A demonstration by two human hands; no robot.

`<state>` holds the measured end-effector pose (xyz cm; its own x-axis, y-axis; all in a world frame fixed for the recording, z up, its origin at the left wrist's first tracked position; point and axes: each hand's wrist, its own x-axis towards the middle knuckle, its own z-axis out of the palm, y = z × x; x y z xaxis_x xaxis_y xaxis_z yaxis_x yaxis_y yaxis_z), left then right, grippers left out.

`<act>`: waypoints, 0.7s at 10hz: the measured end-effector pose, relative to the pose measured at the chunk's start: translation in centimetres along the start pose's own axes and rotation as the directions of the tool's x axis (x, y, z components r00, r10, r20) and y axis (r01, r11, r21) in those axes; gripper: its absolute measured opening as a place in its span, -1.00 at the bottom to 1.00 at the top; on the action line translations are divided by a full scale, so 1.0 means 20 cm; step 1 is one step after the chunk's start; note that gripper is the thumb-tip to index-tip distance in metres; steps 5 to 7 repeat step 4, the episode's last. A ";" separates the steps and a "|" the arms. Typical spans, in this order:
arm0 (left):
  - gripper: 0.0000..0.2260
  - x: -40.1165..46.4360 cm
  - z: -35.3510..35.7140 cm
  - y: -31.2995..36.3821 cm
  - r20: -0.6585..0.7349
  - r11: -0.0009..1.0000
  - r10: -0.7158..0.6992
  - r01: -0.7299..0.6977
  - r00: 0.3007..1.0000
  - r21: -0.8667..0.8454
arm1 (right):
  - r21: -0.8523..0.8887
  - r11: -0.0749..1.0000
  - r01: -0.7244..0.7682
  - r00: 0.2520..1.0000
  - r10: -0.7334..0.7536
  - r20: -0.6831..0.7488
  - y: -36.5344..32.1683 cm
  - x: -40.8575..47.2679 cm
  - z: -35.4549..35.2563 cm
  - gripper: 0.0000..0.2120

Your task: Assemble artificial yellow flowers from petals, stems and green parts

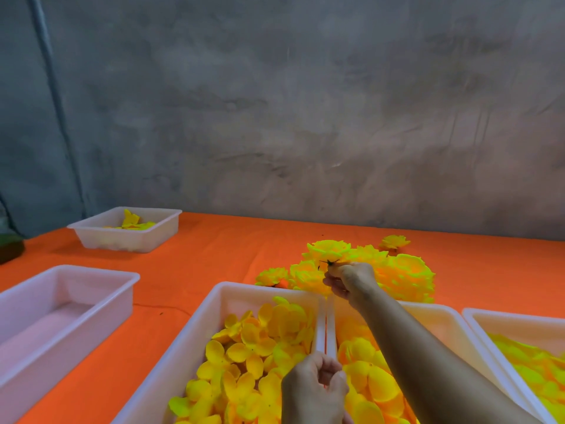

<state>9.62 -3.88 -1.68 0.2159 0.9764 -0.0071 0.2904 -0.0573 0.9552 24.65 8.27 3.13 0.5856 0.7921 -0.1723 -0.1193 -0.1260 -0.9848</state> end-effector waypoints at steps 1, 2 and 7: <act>-0.84 0.00 0.00 -0.01 0.013 1.000 0.021 -0.021 1.000 0.005 | 0.012 1.000 -0.019 0.999 0.018 0.038 -0.01 -0.01 0.01 -0.86; -0.84 0.00 0.00 -0.01 0.009 0.999 0.042 -0.042 0.999 -0.006 | 0.022 0.999 -0.031 0.998 0.030 0.062 -0.01 -0.07 0.00 -0.78; -0.86 -0.05 -0.02 0.02 0.027 0.994 0.086 -0.084 0.996 -0.069 | -0.012 1.000 -0.011 0.997 0.012 0.081 0.05 -0.26 -0.10 -0.82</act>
